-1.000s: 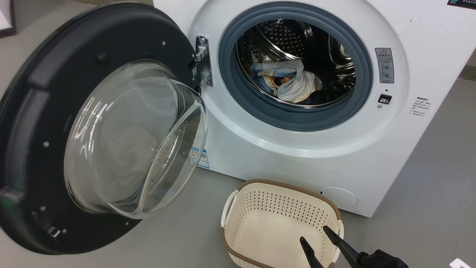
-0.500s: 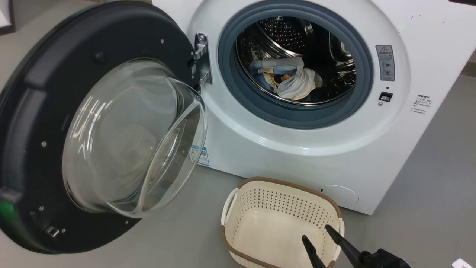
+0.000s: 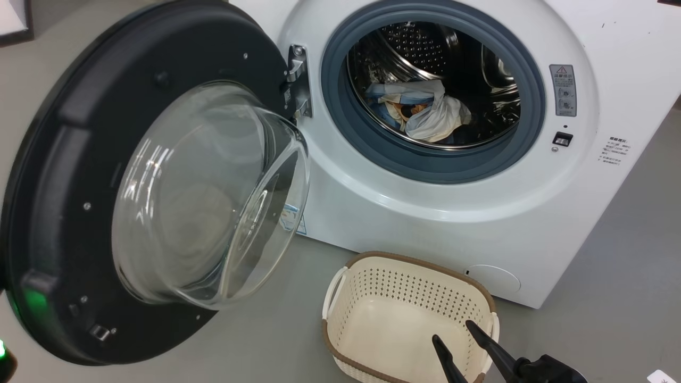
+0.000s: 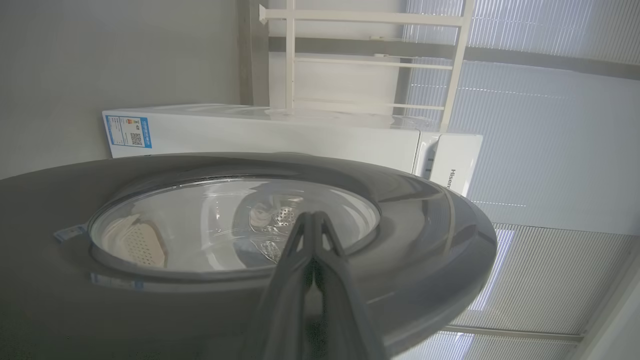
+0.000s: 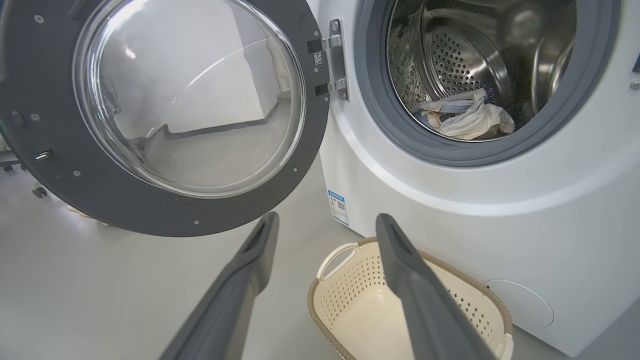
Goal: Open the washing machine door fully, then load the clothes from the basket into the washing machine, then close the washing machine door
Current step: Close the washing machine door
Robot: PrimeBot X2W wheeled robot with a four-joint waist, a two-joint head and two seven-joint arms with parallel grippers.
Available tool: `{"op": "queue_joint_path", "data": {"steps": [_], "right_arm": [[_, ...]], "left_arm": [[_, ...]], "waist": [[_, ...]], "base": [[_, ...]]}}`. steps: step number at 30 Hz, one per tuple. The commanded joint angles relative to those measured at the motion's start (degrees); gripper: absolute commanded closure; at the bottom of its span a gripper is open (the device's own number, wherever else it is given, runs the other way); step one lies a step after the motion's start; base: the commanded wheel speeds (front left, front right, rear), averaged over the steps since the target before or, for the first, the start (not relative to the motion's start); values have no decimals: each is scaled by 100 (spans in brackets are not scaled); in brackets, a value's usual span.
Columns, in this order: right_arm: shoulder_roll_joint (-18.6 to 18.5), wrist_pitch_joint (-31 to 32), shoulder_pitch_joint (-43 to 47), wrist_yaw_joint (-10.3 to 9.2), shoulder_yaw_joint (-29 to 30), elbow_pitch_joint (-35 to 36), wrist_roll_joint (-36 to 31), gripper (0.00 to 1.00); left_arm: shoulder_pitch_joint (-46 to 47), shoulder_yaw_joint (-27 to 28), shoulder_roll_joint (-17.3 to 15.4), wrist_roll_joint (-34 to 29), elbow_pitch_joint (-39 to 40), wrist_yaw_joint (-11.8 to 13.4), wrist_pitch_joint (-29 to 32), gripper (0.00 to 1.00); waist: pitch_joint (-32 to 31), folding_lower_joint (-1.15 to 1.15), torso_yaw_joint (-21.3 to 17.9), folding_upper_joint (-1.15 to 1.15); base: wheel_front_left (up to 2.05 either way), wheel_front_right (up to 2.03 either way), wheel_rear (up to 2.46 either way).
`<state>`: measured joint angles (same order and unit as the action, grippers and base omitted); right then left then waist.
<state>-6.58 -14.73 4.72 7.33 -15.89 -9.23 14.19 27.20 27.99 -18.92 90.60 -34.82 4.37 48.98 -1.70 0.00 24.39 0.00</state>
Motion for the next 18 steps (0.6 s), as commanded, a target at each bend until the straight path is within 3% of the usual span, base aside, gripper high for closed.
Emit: {"op": "queue_joint_path", "data": {"steps": [1, 18], "right_arm": [[4, -27, -143, 16, -105, 139, -12, 0], [162, -27, -234, 16, -44, 136, -31, 0]], "left_arm": [[-44, 19, -158, 41, 273, 74, 158, 100], [-995, -582, 611, 261, 2546, 1011, 1110, 100]], "waist": [[7, 0, 14, 0], [91, 0, 70, 0]], "base": [[0, 0, 0], [0, 0, 0]]}}
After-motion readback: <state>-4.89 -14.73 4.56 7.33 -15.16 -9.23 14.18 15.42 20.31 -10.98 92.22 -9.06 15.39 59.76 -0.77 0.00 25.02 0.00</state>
